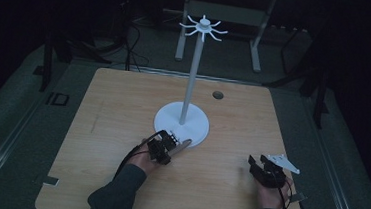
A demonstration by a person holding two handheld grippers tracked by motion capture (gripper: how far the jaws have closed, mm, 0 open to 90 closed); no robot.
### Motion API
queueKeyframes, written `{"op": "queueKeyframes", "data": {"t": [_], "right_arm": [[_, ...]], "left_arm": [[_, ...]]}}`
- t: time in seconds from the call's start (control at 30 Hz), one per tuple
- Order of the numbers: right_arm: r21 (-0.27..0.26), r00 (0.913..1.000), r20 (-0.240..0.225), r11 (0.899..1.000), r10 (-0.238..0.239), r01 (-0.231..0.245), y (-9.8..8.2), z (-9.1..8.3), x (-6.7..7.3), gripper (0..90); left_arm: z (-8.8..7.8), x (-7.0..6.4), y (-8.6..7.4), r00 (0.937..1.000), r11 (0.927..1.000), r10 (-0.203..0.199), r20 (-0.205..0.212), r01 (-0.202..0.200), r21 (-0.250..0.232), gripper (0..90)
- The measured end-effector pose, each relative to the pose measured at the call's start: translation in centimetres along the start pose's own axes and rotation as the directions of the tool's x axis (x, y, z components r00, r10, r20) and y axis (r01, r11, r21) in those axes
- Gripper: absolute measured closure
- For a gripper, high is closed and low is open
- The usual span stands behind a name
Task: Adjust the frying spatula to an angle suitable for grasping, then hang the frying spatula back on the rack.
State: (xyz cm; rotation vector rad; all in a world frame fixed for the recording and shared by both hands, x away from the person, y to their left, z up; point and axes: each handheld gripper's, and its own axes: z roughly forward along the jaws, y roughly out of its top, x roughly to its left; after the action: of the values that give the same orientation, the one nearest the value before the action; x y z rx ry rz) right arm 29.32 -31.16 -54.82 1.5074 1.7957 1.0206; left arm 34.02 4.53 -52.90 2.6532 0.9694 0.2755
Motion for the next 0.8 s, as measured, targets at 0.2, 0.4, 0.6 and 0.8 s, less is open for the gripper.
{"op": "queueKeyframes", "data": {"t": [0.2, 0.4, 0.6, 0.8], "right_arm": [[-0.002, 1.0, 0.005, 1.0, -0.001, 0.001, 0.0, 0.0, 0.0, 50.3], [-0.001, 1.0, 0.006, 1.0, 0.006, -0.006, 0.0, -0.1, -0.1, 50.3], [-0.005, 0.9998, 0.007, 1.0, 0.017, -0.017, -0.1, -0.1, -0.2, 50.3], [-0.015, 0.9983, -0.002, 0.998, 0.059, -0.059, -0.1, -0.2, -0.7, 49.6]], "left_arm": [[-0.7, 0.1, -0.1, 0.9998, 0.9991, -0.017, -0.006, 0.016, -0.04, 74.0], [-1.7, 0.2, -0.2, 0.9987, 0.9939, -0.051, -0.011, 0.049, -0.099, 74.0], [-2.6, -0.2, -0.2, 0.998, 0.986, -0.058, -0.026, 0.053, -0.158, 74.0], [-3.9, -0.5, -0.1, 0.9962, 0.9715, -0.079, -0.038, 0.068, -0.227, 74.0]]}}
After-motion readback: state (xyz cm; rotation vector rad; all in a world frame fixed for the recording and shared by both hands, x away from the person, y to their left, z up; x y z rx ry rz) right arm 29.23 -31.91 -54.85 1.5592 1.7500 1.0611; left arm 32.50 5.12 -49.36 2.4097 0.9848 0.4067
